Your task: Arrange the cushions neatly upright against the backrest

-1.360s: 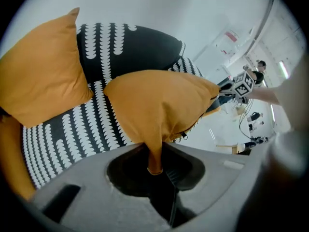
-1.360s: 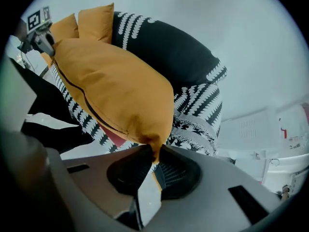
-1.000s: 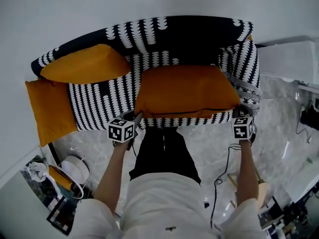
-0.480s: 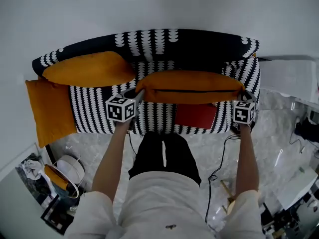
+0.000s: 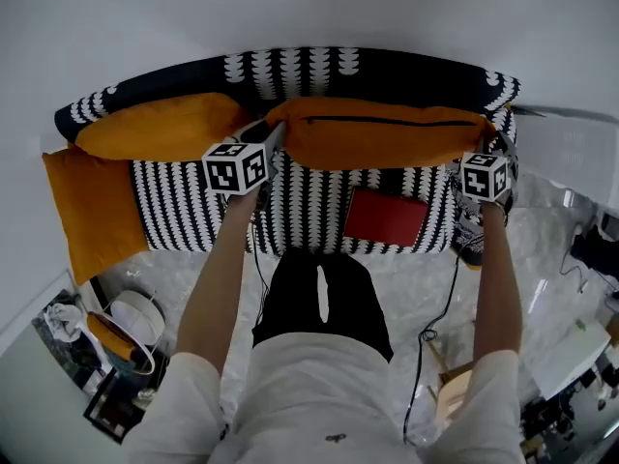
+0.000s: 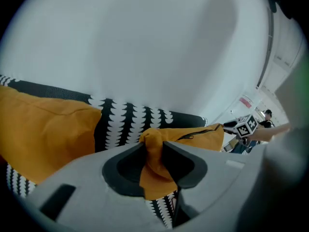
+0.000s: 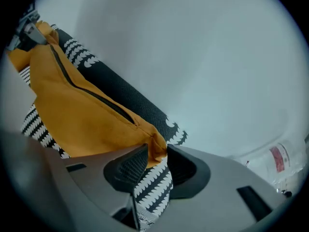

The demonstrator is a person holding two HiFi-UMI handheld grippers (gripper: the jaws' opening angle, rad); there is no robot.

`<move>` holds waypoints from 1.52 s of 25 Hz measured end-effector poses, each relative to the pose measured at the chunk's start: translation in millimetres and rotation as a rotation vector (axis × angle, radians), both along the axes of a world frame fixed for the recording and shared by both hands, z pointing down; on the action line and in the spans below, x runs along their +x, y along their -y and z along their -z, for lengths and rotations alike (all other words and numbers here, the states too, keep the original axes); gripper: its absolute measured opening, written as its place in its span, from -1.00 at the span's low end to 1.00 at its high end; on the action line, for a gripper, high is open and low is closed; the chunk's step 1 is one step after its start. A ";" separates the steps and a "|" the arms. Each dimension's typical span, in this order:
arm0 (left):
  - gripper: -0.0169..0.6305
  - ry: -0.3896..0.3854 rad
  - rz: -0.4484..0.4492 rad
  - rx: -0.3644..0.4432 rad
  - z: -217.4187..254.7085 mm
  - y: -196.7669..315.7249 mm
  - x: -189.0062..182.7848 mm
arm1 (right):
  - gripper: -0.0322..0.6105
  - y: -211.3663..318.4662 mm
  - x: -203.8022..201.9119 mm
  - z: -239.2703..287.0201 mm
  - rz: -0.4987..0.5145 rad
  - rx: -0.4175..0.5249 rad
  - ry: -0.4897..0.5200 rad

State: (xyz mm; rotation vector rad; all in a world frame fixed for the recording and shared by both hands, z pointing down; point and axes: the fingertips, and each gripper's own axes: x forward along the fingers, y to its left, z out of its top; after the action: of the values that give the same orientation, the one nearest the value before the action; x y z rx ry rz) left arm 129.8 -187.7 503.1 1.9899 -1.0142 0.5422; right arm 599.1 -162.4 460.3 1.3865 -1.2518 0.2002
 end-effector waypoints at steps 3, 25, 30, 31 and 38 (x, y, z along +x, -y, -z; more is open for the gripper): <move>-0.54 0.035 -0.008 0.039 8.6 12.7 -0.3 | -0.50 7.2 -6.4 7.6 0.009 0.001 0.022; -0.54 0.001 -0.241 0.248 127.4 -54.9 19.8 | -0.69 -107.7 -90.3 94.8 0.000 0.178 0.343; -0.75 -0.061 -0.365 0.309 174.3 -130.2 67.1 | -0.80 -182.9 -98.3 142.2 -0.030 0.284 0.468; -0.77 -0.080 -0.393 0.327 184.9 -146.4 79.9 | -0.81 -201.2 -97.6 151.5 -0.041 0.310 0.491; -0.91 -0.200 -0.495 0.441 264.5 -276.3 154.4 | -0.87 -353.9 -105.2 209.3 -0.083 0.469 0.654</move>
State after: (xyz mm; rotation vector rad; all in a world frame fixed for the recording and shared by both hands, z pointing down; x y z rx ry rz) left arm 284.3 88.5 238.6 2.6546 -0.5404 0.3842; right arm 493.8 191.5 251.0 1.8597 -1.8626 0.4670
